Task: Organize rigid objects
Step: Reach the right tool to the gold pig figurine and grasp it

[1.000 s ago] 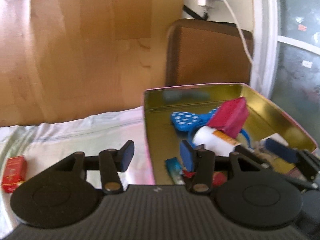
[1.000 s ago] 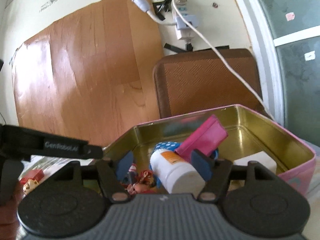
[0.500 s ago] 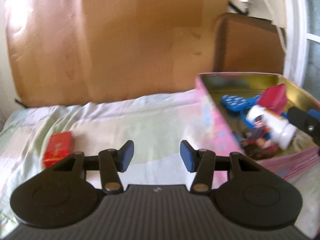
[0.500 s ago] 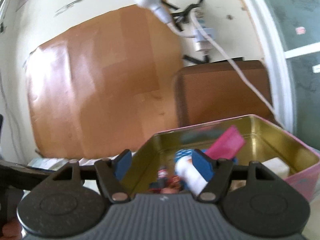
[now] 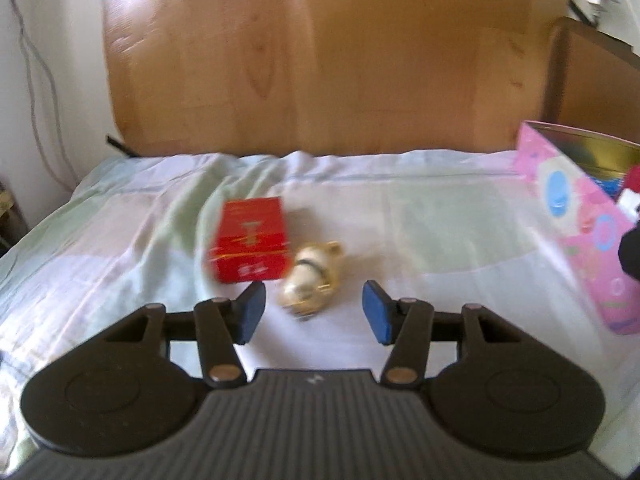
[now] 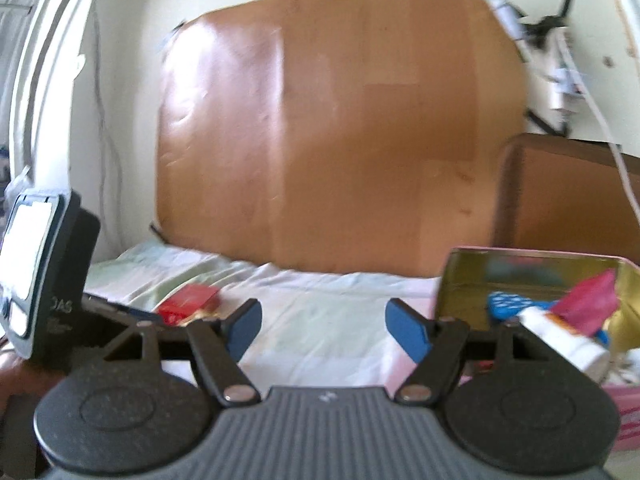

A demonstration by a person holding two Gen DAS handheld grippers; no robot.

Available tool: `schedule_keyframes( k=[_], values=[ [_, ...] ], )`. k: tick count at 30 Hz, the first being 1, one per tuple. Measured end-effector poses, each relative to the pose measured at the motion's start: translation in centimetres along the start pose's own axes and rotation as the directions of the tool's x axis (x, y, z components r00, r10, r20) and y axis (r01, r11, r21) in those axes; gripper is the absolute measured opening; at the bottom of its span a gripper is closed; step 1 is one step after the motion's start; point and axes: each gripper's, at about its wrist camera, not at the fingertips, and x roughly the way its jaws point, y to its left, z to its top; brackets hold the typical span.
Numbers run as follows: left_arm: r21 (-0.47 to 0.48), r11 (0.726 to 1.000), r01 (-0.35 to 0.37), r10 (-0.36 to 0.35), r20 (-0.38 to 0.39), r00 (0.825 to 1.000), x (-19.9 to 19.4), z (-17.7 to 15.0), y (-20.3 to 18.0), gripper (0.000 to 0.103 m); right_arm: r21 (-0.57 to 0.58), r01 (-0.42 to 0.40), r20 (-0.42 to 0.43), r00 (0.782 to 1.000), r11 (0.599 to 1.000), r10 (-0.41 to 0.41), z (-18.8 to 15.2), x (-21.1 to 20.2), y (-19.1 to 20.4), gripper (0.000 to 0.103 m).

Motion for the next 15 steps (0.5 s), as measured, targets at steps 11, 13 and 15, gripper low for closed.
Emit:
schedule_keyframes(
  k=[11, 13, 15],
  values=[
    [-0.175, 0.98, -0.09, 0.094, 0.01, 0.996, 1.5, -1.0, 9.4, 0.06, 0.001, -0.135, -0.187, 0.973, 0.991, 0.133, 0.1, 5.5, 3.8, 0.07],
    [-0.266, 0.959, -0.099, 0.103, 0.001, 0.995, 1.8, -1.4, 11.2, 0.06, 0.007, -0.167, -0.229, 0.96, 0.986, 0.164, 0.2, 7.2, 4.7, 0.07],
    [-0.346, 0.935, -0.072, 0.074, -0.007, 0.997, 2.1, -1.5, 12.5, 0.06, 0.007, -0.189, -0.258, 0.948, 0.982, 0.184, 0.2, 8.7, 5.7, 0.07]
  ],
)
